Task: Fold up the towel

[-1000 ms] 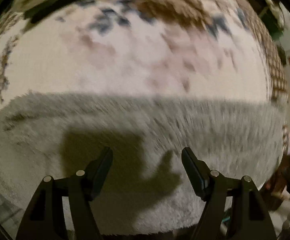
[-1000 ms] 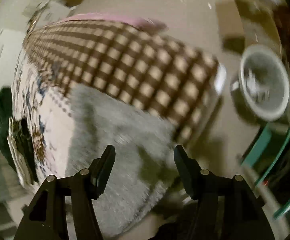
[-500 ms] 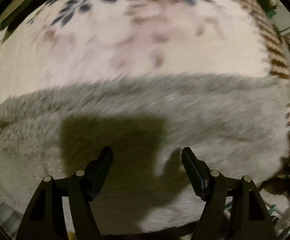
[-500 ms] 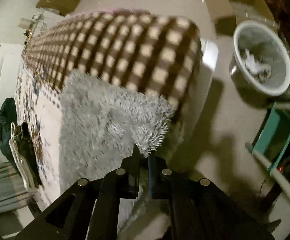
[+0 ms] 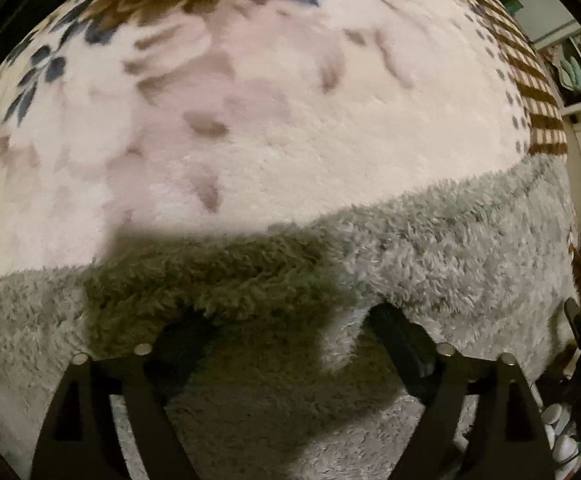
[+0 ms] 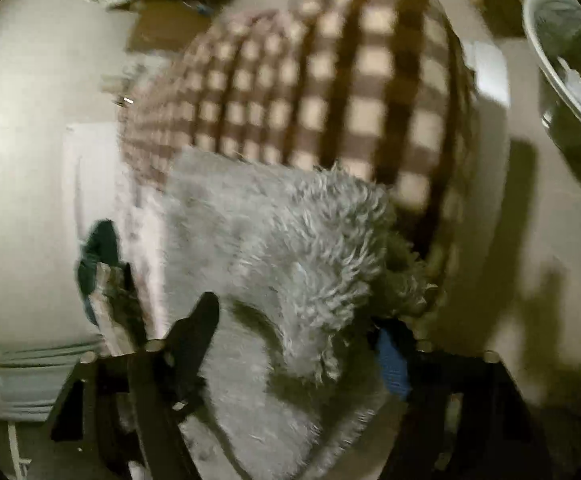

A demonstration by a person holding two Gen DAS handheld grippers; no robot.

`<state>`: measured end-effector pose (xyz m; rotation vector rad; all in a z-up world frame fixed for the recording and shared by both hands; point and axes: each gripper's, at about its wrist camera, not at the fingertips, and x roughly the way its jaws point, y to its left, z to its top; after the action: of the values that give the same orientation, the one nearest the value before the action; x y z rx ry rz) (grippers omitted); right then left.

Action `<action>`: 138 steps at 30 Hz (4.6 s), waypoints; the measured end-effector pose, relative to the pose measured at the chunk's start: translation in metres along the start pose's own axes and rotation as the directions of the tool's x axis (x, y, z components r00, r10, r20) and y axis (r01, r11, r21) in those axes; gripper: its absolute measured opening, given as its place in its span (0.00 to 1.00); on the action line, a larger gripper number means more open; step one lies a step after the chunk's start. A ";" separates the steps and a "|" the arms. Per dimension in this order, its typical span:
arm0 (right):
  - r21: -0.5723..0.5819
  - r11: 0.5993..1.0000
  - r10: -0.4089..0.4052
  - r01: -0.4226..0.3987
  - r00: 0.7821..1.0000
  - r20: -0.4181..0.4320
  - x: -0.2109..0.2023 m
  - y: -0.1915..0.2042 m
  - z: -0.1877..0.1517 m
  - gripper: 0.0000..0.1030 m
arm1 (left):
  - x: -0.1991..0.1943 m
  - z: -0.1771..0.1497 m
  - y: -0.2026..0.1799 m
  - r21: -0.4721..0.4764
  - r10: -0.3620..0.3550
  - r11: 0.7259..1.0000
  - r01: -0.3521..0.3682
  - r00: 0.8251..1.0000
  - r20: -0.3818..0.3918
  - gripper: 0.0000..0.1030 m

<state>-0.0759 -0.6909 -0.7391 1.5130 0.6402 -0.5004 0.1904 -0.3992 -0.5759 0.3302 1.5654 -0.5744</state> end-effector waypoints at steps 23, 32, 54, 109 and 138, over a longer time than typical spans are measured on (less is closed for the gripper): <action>-0.158 0.987 -0.003 0.005 1.000 0.016 0.058 0.055 -0.003 0.25 | -0.048 -0.010 0.018 -0.135 -0.045 0.990 0.052 0.997 0.059 1.00; -0.415 0.910 -0.002 0.019 0.999 0.040 0.041 0.204 -0.099 0.25 | -0.132 -0.118 0.151 -0.330 -0.038 0.939 0.095 0.984 0.175 1.00; -0.800 0.591 -0.426 -0.101 0.803 -0.416 0.246 0.264 -0.525 0.81 | -0.152 -0.318 0.397 -0.690 0.104 0.722 0.059 0.976 0.193 1.00; -0.690 0.704 -0.514 0.168 0.790 -0.333 0.228 0.210 -0.283 0.31 | -0.069 -0.199 0.309 -0.449 -0.117 0.866 0.222 0.961 0.249 0.65; -0.891 0.426 -0.638 0.157 0.750 -0.173 0.239 0.286 -0.438 0.98 | -0.092 -0.429 0.534 -0.832 0.213 0.309 0.460 0.820 0.532 0.85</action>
<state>0.2590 -0.2293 -0.6628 0.4704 1.4645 -0.0794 0.1249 0.2891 -0.5696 -0.8781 1.0692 0.2494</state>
